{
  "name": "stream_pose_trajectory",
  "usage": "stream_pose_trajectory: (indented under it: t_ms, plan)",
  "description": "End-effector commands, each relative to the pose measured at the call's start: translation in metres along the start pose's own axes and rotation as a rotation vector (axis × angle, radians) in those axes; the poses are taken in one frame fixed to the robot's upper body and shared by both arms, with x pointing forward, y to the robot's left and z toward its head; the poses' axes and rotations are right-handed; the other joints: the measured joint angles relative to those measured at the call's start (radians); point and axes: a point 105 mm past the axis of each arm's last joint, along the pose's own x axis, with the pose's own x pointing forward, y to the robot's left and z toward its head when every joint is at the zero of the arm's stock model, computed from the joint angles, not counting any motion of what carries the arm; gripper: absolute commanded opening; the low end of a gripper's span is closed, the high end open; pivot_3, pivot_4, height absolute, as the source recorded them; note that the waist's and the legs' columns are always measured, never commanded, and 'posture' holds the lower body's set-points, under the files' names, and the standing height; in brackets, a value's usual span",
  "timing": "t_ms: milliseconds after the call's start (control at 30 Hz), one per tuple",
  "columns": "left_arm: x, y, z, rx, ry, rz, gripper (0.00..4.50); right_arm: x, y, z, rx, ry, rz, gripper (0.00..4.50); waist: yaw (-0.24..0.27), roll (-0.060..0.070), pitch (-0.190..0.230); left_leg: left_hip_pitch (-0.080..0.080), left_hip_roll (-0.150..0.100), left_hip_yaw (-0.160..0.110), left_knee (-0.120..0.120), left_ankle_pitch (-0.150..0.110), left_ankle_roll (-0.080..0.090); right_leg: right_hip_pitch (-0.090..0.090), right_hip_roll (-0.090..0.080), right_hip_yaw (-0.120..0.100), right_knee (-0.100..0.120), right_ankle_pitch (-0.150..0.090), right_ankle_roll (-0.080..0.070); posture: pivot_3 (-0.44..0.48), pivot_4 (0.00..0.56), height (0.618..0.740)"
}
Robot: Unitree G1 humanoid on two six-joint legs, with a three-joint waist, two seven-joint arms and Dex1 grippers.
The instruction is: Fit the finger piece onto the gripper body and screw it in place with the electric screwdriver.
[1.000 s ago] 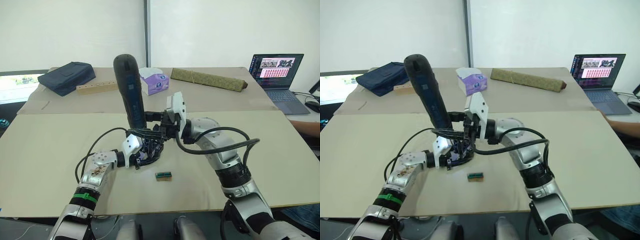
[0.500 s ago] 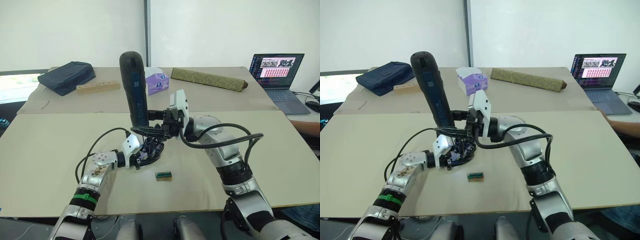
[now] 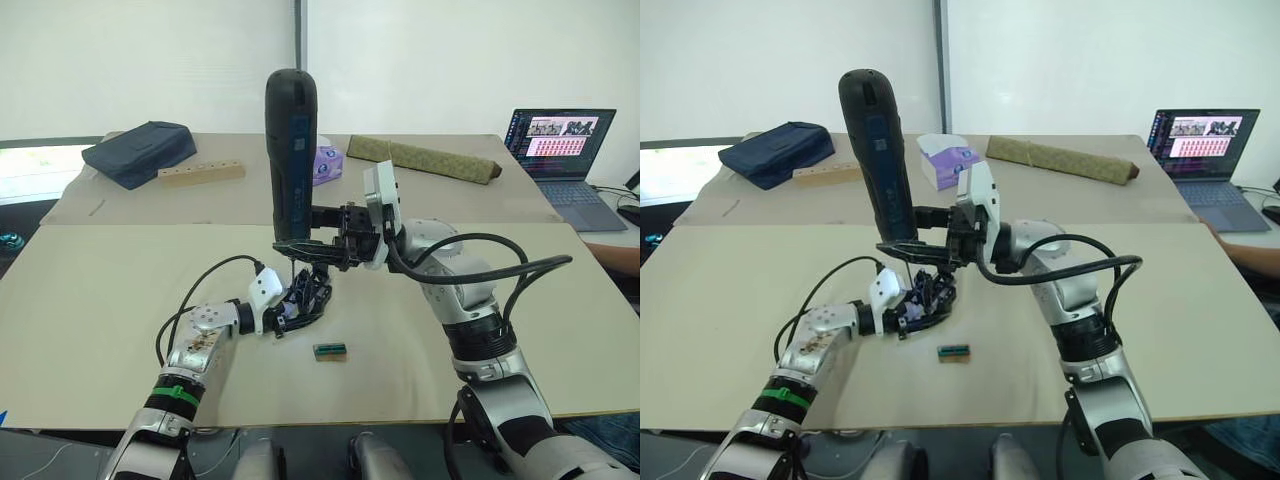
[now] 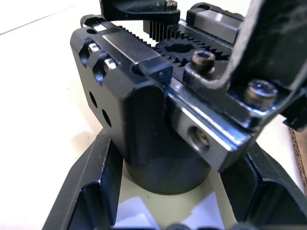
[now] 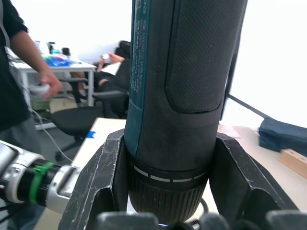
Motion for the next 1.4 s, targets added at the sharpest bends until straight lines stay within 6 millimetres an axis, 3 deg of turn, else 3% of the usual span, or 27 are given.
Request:
stream_pose_trajectory:
  t_ms: [33, 100, 133, 233, 367, 467, 633, 733, 833, 933, 1233, 1400]
  plan:
    - [-0.001, -0.002, -0.029, -0.074, 0.097, 0.026, 2.3, -0.003, 0.004, 0.03, -0.077, -0.062, 0.044, 1.94, 0.004, 0.0, 0.0, 0.0, 0.0, 0.0, 0.0, 0.0, 0.0, 0.0, 0.0, 0.0, 0.0, 0.0, 0.0, 0.0, 0.15, 0.74]
    - [-0.001, 0.001, -0.03, -0.101, 0.088, 0.054, 2.3, -0.008, 0.006, 0.036, -0.073, -0.049, 0.066, 1.94, 0.008, 0.0, 0.0, 0.0, 0.0, 0.0, 0.0, 0.0, 0.0, 0.0, 0.0, 0.0, 0.0, 0.0, 0.0, 0.0, 0.15, 0.74]
    - [-0.001, 0.002, -0.029, -0.111, 0.08, 0.06, 3.3, -0.01, 0.007, 0.038, -0.069, -0.044, 0.078, 1.94, 0.011, 0.0, 0.0, 0.0, 0.0, 0.0, 0.0, 0.0, 0.0, 0.0, 0.0, 0.0, 0.0, 0.0, 0.0, 0.0, 0.15, 0.74]
    - [-0.005, 0.003, -0.027, -0.082, 0.066, 0.059, 4.46, -0.018, 0.015, 0.053, -0.043, -0.044, 0.136, 1.94, 0.015, 0.0, 0.0, 0.0, 0.0, 0.0, 0.0, 0.0, 0.0, 0.0, 0.0, 0.0, 0.0, 0.0, 0.0, 0.0, 0.15, 0.74]
    - [-0.024, 0.002, -0.025, -0.057, 0.034, 0.053, 4.46, -0.031, 0.019, 0.081, -0.002, -0.043, 0.16, 1.94, 0.008, 0.001, 0.001, 0.0, 0.001, 0.0, 0.0, 0.0, 0.0, -0.001, 0.0, 0.0, 0.0, 0.0, -0.001, 0.0, 0.15, 0.74]
    - [-0.053, 0.004, -0.023, -0.056, 0.016, 0.066, 4.46, -0.058, 0.006, 0.084, 0.012, 0.131, 0.059, 1.94, -0.008, 0.001, 0.001, 0.0, 0.002, -0.001, -0.001, 0.0, 0.0, -0.002, 0.0, 0.0, 0.0, 0.0, -0.002, 0.0, 0.15, 0.74]
    - [-0.107, 0.002, -0.006, -0.028, -0.063, 0.075, 4.46, -0.136, -0.03, 0.055, 0.02, 0.654, -0.31, 1.94, -0.015, 0.003, 0.003, 0.0, 0.004, -0.002, -0.005, 0.0, 0.0, -0.006, -0.002, 0.001, -0.001, -0.002, -0.006, 0.0, 0.15, 0.74]
    - [-0.13, -0.004, 0.014, 0.02, -0.113, 0.047, 4.46, -0.19, -0.029, 0.032, 0.173, 0.941, -0.448, 1.94, -0.009, 0.004, 0.005, -0.007, 0.004, 0.0, -0.005, 0.0, 0.0, -0.015, -0.003, 0.002, 0.0, -0.005, -0.011, 0.0, 0.15, 0.74]
    - [-0.142, -0.01, 0.034, 0.064, -0.135, 0.006, 4.46, -0.238, -0.025, 0.01, 0.333, 1.122, -0.578, 1.94, -0.003, 0.004, 0.009, -0.012, 0.004, 0.0, -0.004, 0.0, 0.0, -0.019, -0.004, 0.001, -0.001, -0.004, -0.01, 0.0, 0.15, 0.74]
    - [-0.146, -0.015, 0.049, 0.093, -0.146, -0.028, 4.46, -0.271, -0.024, -0.01, 0.412, 1.243, -0.675, 1.94, -0.003, 0.006, 0.011, -0.015, 0.002, 0.002, -0.004, 0.0, 0.0, -0.022, -0.005, 0.002, -0.001, -0.002, -0.006, 0.0, 0.15, 0.74]
    - [-0.142, -0.019, 0.06, 0.051, -0.126, -0.021, 4.46, -0.306, -0.024, -0.053, 0.485, 1.343, -0.728, 1.94, -0.009, 0.008, 0.014, -0.02, 0.001, 0.007, -0.002, 0.0, 0.0, -0.026, -0.001, 0.003, 0.001, -0.001, -0.002, 0.0, 0.15, 0.74]
    - [-0.143, -0.018, 0.061, 0.008, -0.09, 0.002, 4.46, -0.31, -0.027, -0.059, 0.504, 1.334, -0.732, 1.94, -0.008, 0.008, 0.015, -0.019, 0.001, 0.007, -0.001, 0.001, -0.001, -0.026, 0.0, 0.003, 0.003, 0.0, -0.003, 0.0, 0.15, 0.74]
